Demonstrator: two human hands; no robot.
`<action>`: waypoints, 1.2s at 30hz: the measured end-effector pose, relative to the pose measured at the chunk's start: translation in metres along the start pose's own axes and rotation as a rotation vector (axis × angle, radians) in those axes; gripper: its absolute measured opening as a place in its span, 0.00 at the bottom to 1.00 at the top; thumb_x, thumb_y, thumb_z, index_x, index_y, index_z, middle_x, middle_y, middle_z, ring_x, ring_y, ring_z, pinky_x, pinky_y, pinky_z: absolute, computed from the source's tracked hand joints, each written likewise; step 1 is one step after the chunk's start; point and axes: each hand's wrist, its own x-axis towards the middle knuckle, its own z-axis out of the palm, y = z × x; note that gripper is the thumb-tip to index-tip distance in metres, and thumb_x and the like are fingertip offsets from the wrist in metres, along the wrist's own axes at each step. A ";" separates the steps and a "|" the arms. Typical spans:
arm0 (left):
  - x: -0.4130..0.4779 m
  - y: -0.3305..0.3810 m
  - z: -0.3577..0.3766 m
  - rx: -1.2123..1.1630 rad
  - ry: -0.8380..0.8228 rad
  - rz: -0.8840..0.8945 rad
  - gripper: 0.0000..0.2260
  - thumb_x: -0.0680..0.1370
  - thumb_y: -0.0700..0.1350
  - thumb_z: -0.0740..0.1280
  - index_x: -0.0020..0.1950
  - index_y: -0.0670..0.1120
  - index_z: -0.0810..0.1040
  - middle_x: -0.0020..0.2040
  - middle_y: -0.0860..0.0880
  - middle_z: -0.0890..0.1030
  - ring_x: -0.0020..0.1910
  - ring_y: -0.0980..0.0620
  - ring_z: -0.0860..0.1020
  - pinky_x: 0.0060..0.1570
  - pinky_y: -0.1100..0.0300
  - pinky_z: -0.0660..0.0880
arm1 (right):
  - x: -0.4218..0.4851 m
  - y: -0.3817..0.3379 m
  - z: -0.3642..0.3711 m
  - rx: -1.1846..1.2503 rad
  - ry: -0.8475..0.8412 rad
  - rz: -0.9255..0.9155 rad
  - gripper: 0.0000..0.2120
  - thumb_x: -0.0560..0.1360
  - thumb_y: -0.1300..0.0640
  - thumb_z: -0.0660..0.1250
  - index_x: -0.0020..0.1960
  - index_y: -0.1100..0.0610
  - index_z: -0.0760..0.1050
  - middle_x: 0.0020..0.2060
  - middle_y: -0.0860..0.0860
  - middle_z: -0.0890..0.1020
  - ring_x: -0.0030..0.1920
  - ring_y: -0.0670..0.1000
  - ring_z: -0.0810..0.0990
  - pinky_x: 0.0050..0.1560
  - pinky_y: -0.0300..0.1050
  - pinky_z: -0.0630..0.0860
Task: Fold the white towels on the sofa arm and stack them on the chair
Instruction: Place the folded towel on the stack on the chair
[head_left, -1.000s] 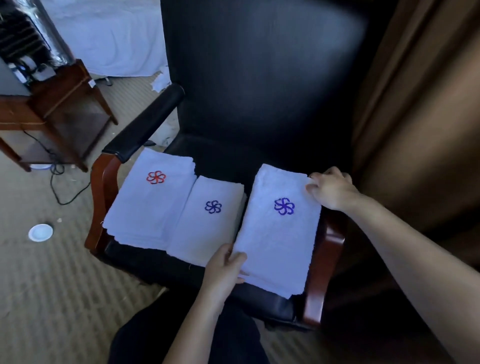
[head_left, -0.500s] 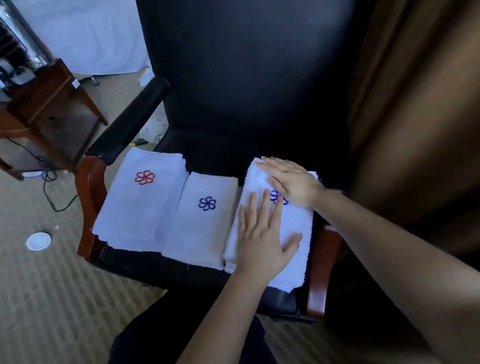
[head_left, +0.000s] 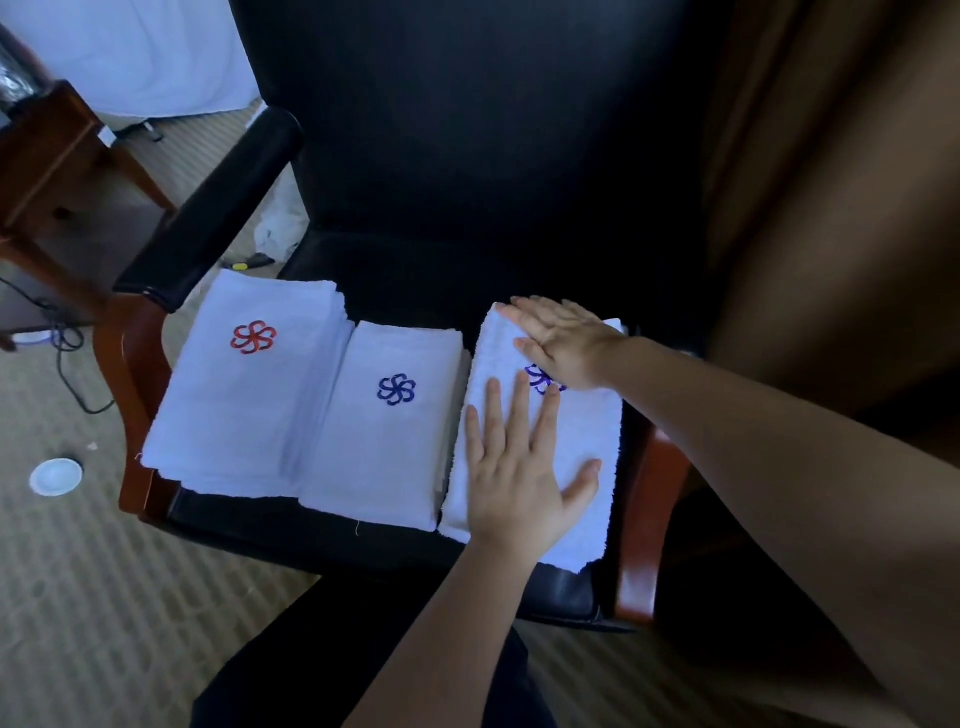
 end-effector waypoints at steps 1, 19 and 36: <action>0.000 -0.001 0.001 -0.003 0.000 -0.001 0.34 0.75 0.66 0.57 0.77 0.50 0.64 0.79 0.46 0.58 0.79 0.42 0.51 0.75 0.41 0.52 | 0.001 -0.001 0.001 -0.001 0.003 0.001 0.25 0.84 0.47 0.43 0.79 0.44 0.39 0.79 0.47 0.45 0.78 0.47 0.42 0.77 0.48 0.39; -0.021 -0.014 -0.068 -0.004 -0.203 0.105 0.31 0.76 0.63 0.54 0.70 0.44 0.74 0.73 0.46 0.71 0.73 0.43 0.68 0.70 0.48 0.54 | -0.077 0.000 -0.040 0.128 0.209 0.095 0.27 0.82 0.49 0.57 0.78 0.51 0.55 0.77 0.50 0.58 0.77 0.49 0.56 0.75 0.45 0.56; -0.136 -0.045 -0.212 -0.175 0.024 -0.005 0.17 0.81 0.48 0.63 0.69 0.45 0.73 0.73 0.50 0.68 0.73 0.49 0.64 0.75 0.51 0.54 | -0.252 -0.168 -0.007 0.202 0.577 0.034 0.21 0.78 0.53 0.66 0.70 0.56 0.72 0.72 0.56 0.70 0.71 0.58 0.68 0.71 0.55 0.63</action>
